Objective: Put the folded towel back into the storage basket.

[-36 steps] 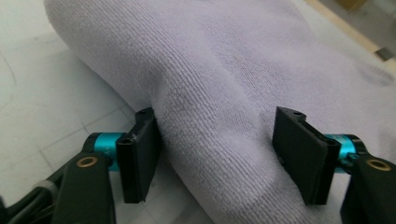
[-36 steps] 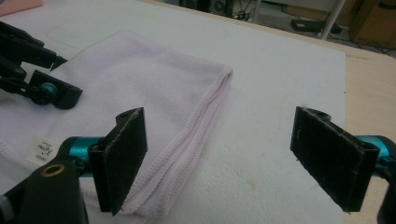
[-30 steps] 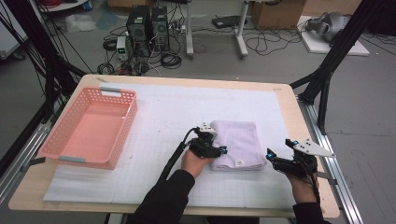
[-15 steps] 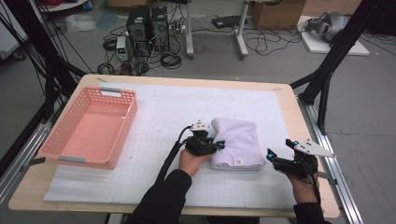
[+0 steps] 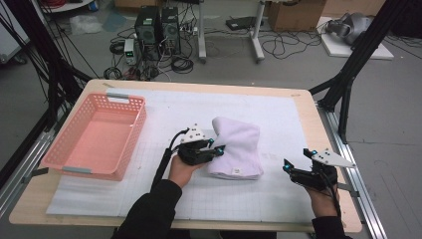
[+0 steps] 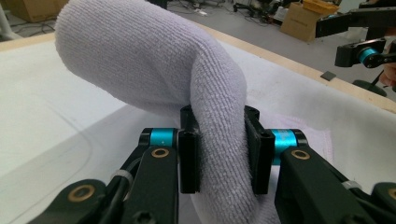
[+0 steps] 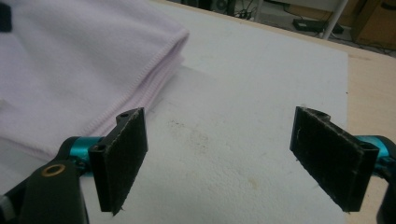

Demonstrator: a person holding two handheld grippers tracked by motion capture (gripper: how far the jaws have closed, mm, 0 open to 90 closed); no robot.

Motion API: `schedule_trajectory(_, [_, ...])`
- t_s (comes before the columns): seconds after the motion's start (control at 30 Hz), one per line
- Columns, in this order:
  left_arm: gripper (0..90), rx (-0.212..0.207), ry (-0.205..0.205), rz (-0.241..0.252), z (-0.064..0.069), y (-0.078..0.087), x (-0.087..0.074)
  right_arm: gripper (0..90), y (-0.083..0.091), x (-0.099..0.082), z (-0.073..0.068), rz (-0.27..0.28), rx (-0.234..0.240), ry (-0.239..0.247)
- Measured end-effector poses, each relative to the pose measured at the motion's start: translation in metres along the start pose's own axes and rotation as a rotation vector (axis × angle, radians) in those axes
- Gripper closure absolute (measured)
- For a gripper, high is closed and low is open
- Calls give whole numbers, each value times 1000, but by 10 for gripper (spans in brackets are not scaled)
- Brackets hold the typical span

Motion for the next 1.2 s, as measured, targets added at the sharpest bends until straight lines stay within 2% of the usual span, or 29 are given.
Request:
schedule_trajectory(0.2, [712,15,-14,6,-8,20,5,181,-1,0,-3,-5,5,-1])
schedule_trajectory(0.3, [712,36,-33,-9,-10,29,11,181,-2,0,-3,-2,9,-1])
schedule_trajectory(0.37, [712,37,-37,4,-12,38,15,181,-2,0,-3,-2,10,-3])
schedule_trajectory(0.63, [712,52,-104,23,-21,68,26,181,-1,0,-2,-1,14,-4])
schedule_trajectory(0.93, [713,18,-151,76,-33,100,38,181,-2,1,-4,-4,17,-2])
schedule_trajectory(1.03, [714,6,-157,95,-38,113,43,181,-2,1,-4,0,18,-8])
schedule_trajectory(1.2, [717,17,-148,105,-51,131,49,181,-2,1,-5,0,19,-4])
Point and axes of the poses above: each handheld gripper's, and its own axes: y roughly backward along the jaws, x roughly out of its top, z roughly to its right, the point moved 3 cm from there along -y, roughly forward along the jaws, and after that the axes turned 2 degrees about x, right-handed, at the moved point
